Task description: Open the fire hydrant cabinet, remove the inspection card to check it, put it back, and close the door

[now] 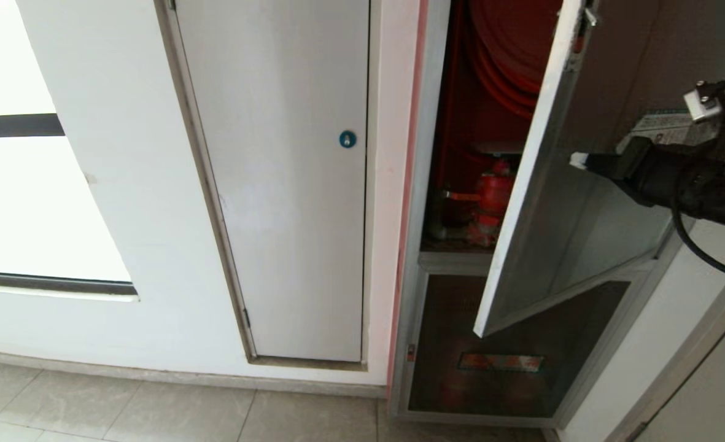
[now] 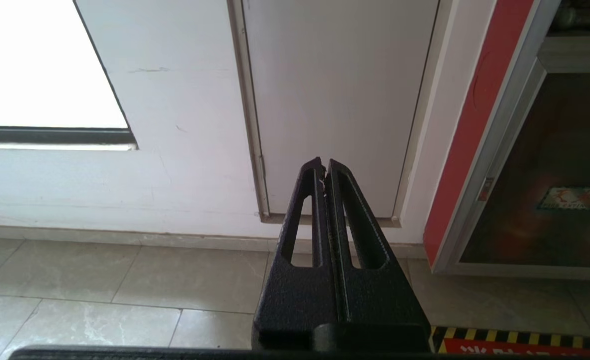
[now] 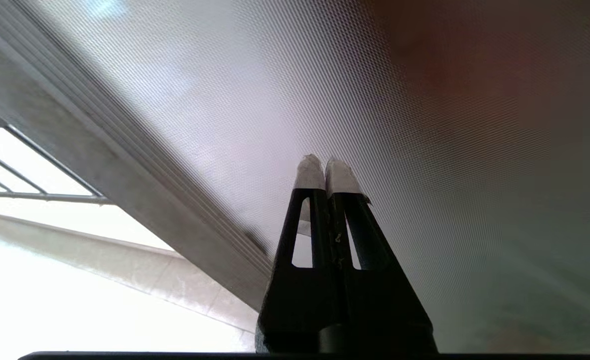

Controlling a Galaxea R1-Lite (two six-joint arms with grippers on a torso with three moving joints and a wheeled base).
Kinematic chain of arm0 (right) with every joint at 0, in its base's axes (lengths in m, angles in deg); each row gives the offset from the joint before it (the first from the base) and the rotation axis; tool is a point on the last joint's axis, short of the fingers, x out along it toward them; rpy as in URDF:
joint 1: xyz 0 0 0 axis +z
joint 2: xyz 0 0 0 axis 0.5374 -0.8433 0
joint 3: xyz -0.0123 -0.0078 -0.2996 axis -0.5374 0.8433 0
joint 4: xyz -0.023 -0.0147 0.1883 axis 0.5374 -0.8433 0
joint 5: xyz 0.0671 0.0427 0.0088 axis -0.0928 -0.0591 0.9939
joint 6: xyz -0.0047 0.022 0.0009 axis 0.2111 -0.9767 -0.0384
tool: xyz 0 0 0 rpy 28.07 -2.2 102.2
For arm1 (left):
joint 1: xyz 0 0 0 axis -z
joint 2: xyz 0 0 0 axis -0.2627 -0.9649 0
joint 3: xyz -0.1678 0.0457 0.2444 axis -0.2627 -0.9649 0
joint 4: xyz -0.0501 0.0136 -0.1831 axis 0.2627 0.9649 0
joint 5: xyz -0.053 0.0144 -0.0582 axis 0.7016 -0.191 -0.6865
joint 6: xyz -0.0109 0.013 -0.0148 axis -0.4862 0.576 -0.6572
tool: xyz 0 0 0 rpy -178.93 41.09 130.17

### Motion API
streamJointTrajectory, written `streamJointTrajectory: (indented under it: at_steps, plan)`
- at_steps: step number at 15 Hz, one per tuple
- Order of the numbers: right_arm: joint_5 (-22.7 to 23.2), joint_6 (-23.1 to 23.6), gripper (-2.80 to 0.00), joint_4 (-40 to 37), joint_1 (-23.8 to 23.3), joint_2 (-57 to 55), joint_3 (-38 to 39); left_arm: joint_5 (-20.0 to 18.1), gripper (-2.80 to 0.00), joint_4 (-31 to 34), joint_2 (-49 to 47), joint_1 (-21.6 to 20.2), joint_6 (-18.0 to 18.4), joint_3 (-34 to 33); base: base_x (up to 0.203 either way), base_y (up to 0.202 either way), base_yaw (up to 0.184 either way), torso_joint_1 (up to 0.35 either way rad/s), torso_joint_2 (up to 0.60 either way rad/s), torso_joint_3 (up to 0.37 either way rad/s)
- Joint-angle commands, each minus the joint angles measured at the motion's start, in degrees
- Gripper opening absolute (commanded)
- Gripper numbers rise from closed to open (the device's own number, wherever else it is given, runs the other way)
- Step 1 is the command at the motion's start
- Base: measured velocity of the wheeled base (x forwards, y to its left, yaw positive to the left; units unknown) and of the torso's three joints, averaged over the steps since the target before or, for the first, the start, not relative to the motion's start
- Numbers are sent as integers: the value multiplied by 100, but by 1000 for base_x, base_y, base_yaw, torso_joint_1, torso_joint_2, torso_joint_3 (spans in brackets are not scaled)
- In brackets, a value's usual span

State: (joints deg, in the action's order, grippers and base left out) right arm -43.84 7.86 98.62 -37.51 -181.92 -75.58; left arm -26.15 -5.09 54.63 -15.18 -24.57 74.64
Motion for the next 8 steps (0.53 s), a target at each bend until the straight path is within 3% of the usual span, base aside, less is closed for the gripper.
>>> streamJointTrajectory:
  at_steps: [1, 6, 8]
  plan:
    - [-14, -98, -280, 19, 145, -937, -619, 2, -280, -3, 1, 4, 0, -35, 0, 0, 0, 0, 0, 0]
    - [-206, -157, -280, -3, 205, -2252, -2280, 2, -280, -3, -7, 4, 0, -35, 0, 0, 0, 0, 0, 0]
    - [-401, -153, -280, -431, 205, -2625, -3025, 2, -280, -3, 1, 4, 0, -35, 0, 0, 0, 0, 0, 0]
